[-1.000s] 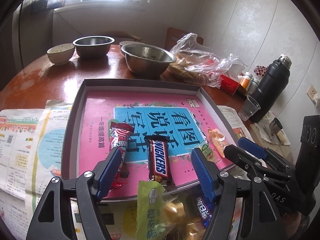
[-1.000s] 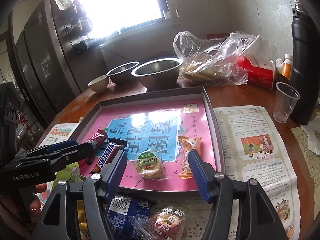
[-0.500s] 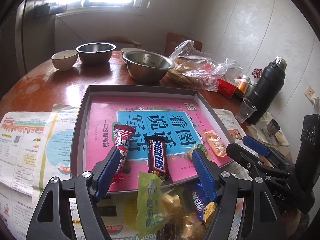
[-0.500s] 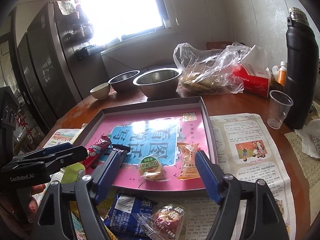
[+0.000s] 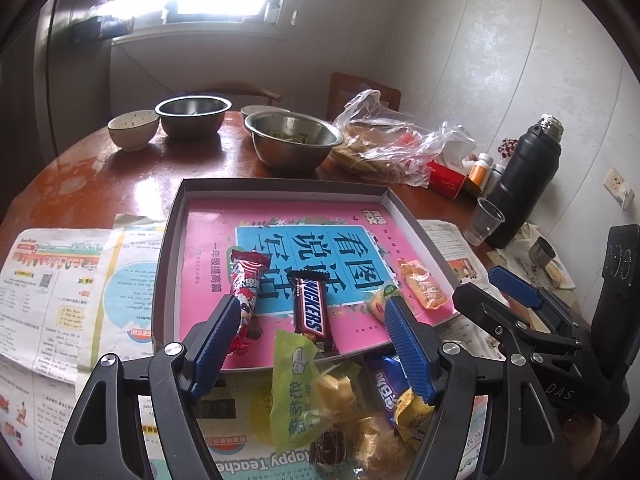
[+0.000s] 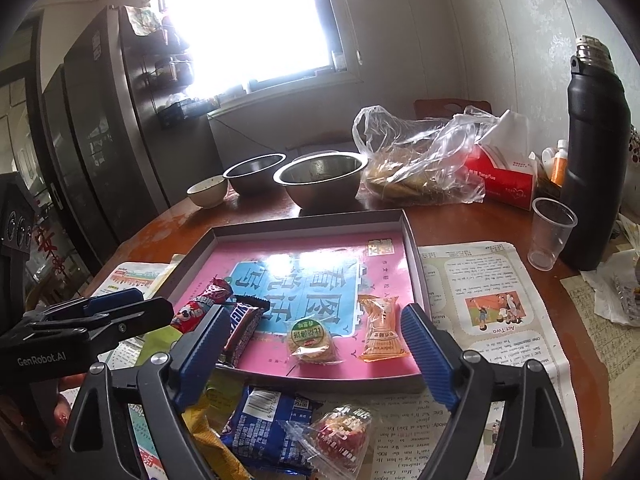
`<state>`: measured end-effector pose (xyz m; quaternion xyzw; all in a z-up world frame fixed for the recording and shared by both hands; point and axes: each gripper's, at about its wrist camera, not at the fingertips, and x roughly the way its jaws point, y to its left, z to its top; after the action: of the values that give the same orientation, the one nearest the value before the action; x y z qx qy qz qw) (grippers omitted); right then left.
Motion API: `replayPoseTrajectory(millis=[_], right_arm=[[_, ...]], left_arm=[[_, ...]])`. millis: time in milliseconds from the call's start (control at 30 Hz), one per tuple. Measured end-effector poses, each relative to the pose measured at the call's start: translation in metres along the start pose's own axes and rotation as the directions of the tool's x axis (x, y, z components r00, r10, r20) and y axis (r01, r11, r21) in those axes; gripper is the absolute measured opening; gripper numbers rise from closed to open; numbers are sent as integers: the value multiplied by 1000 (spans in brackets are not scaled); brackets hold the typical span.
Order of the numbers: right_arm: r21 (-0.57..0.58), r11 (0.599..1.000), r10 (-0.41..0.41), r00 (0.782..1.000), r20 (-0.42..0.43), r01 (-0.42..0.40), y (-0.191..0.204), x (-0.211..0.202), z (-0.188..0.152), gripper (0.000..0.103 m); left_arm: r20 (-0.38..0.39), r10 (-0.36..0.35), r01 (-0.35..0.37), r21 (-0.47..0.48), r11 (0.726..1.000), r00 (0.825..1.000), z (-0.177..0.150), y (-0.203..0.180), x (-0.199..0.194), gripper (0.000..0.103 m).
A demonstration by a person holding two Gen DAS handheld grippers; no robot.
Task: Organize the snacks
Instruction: 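Lift both open tools away from the tray toward the loose snacks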
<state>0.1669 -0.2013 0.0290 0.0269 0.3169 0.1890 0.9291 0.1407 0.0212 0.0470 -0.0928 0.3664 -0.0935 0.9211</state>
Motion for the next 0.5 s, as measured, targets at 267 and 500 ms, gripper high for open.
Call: replayPoseTrajectory(millis=[267,500], right_arm=[[-14,1000,12,1000,7,-12,4,-9,-2,87],[-19,1000,16,1000,3,-16,4,-18,-8,87]], left_arm=[[4,1,-1,18,1000,1000,-3,-4,-9,76],[10,9,-9,28,1000,1000,-7,-6,-18,76]])
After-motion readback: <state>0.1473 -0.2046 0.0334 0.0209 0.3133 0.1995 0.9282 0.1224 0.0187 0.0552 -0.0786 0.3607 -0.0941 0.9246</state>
